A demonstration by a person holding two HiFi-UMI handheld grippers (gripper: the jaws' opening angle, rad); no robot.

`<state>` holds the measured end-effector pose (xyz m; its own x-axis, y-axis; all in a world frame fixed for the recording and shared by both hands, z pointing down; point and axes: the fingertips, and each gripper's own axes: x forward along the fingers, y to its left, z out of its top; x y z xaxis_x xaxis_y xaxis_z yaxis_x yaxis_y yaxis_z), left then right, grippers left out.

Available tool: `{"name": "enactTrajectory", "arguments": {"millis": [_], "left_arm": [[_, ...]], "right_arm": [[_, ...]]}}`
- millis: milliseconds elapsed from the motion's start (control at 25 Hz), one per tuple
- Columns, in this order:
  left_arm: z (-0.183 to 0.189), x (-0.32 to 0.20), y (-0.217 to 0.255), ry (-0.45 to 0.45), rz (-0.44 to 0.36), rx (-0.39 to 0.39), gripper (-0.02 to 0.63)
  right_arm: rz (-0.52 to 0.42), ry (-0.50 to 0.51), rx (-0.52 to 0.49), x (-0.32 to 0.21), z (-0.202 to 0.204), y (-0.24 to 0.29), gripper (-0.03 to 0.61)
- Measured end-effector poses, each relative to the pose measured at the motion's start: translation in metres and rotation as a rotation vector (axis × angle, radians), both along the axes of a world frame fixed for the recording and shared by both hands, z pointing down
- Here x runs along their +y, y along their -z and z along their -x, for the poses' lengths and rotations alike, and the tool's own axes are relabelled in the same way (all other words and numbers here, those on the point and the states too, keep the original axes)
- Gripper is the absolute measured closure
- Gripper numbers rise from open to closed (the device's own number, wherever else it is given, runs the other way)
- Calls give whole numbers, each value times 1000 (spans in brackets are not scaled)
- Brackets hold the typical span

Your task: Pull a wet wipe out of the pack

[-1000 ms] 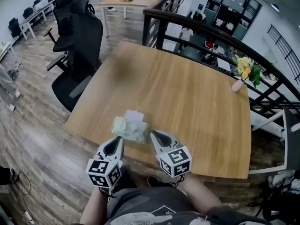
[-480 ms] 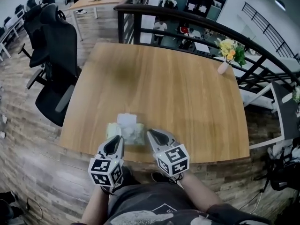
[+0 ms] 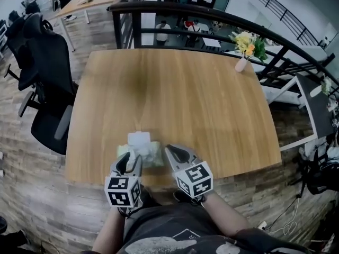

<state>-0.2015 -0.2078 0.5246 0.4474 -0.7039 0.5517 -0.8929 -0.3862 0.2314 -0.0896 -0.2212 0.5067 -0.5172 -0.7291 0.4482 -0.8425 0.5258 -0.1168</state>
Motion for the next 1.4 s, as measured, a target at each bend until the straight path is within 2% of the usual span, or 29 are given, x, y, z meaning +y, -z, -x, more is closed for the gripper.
{"name": "enactTrajectory", "arguments": {"millis": [360, 640, 840, 1120, 1400], "left_arm": [[1, -10, -15, -29, 61, -13, 472], [6, -12, -16, -14, 74, -21, 565], [13, -12, -16, -2, 73, -20, 589], [29, -12, -15, 30, 74, -22, 598], [38, -10, -21, 47, 92, -17, 597]], "right_arm": [[9, -20, 12, -7, 5, -3, 551], [14, -16, 19, -10, 8, -4, 551], [16, -4, 26, -8, 11, -5, 551], [40, 45, 30, -3, 24, -10, 551], [78, 142, 35, 4, 48, -20, 551]]}}
